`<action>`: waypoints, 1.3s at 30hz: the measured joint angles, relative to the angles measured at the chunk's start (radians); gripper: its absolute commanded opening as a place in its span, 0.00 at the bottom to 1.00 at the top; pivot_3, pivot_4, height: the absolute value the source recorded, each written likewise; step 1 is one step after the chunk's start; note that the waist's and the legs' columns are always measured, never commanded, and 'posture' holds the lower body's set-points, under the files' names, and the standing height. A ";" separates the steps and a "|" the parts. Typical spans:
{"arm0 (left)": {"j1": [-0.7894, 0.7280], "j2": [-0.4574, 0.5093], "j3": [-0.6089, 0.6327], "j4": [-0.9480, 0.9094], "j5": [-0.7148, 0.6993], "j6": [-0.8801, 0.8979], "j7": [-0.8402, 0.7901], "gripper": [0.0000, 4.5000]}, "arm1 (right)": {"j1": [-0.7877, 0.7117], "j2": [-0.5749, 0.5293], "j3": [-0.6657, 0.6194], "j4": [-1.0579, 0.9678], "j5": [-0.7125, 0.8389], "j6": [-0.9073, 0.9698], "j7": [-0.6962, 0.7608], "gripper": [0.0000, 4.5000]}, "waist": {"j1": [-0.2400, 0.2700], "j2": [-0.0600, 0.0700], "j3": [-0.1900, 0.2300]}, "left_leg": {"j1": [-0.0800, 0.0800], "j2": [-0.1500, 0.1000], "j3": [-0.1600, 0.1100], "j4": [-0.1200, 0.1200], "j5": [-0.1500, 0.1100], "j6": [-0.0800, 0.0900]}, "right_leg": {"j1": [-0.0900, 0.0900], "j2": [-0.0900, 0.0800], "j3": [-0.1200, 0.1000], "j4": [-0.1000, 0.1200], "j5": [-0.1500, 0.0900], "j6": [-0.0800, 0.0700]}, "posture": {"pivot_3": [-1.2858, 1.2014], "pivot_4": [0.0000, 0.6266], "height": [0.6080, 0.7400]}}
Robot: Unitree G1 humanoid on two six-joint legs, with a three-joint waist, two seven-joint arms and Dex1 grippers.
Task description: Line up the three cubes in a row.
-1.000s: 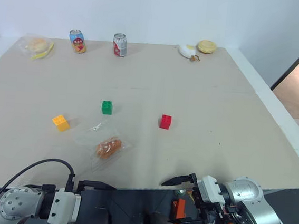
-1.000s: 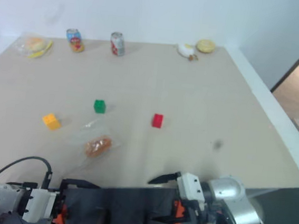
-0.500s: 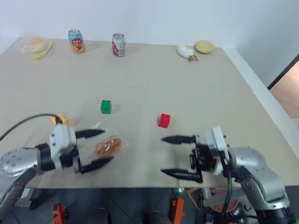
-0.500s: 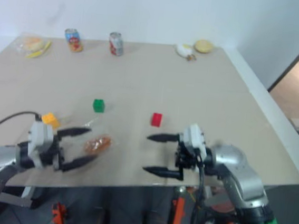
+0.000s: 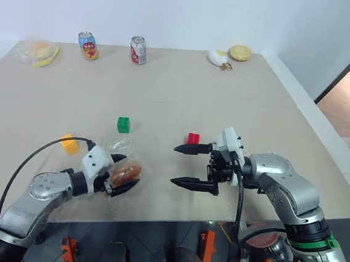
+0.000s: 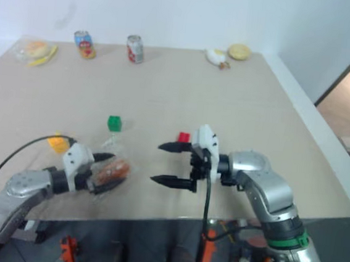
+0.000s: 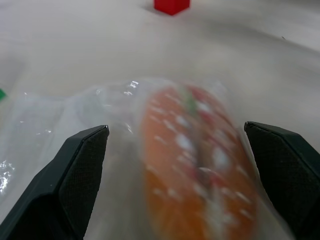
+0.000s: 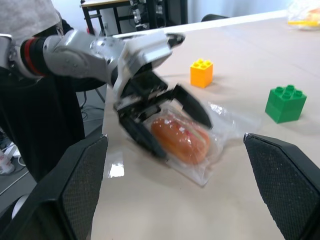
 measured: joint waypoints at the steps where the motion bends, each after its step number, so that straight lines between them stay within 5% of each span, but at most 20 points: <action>1: -0.006 0.000 -0.002 0.012 0.005 0.000 -0.006 0.94 | -0.004 0.012 -0.002 0.006 -0.002 -0.004 -0.006 1.00 | 0.000 0.000 0.000 | 0.000 0.000 0.000 0.001 0.000 0.000 | 0.000 0.000 0.000 0.000 0.001 0.000 | 0.52 0.24 1.00; 11: -0.034 -0.011 0.005 0.059 0.007 -0.029 -0.071 0.21 | -0.009 0.046 -0.030 0.014 -0.008 -0.019 -0.047 1.00 | 0.000 0.000 0.000 | 0.000 0.002 0.001 0.002 0.000 0.000 | 0.000 0.001 0.001 0.000 0.002 0.000 | 0.52 0.24 1.00; 14: -0.034 -0.027 0.014 0.061 -0.001 -0.033 -0.073 0.06 | -0.008 0.047 -0.034 0.014 -0.008 -0.019 -0.047 1.00 | 0.000 0.000 0.000 | 0.000 0.002 0.002 0.002 0.000 0.000 | 0.000 0.001 0.001 0.000 0.002 -0.001 | 0.52 0.24 1.00; 21: -0.086 -0.067 0.137 0.028 -0.105 0.067 0.015 0.04 | -0.040 0.105 -0.081 0.012 0.025 -0.032 -0.060 1.00 | 0.000 0.000 0.000 | 0.000 0.007 0.001 0.003 0.000 0.000 | -0.001 0.007 0.001 0.000 0.004 -0.003 | 0.52 0.24 1.00; 28: -0.281 -0.033 0.428 0.055 -0.154 0.171 0.278 0.04 | -0.129 0.217 -0.085 0.028 -0.002 -0.106 -0.112 1.00 | -0.003 -0.001 0.001 | 0.002 0.011 0.000 0.003 0.000 0.000 | -0.001 0.013 0.001 0.003 0.005 -0.008 | 0.52 0.24 1.00; 39: -0.194 0.004 0.713 0.404 0.052 0.166 0.677 0.04 | -0.148 0.284 0.012 0.097 -0.088 -0.178 -0.082 1.00 | -0.001 -0.003 0.001 | 0.002 0.011 0.003 0.002 0.000 -0.001 | -0.003 0.012 0.002 0.004 0.005 -0.008 | 0.52 0.24 1.00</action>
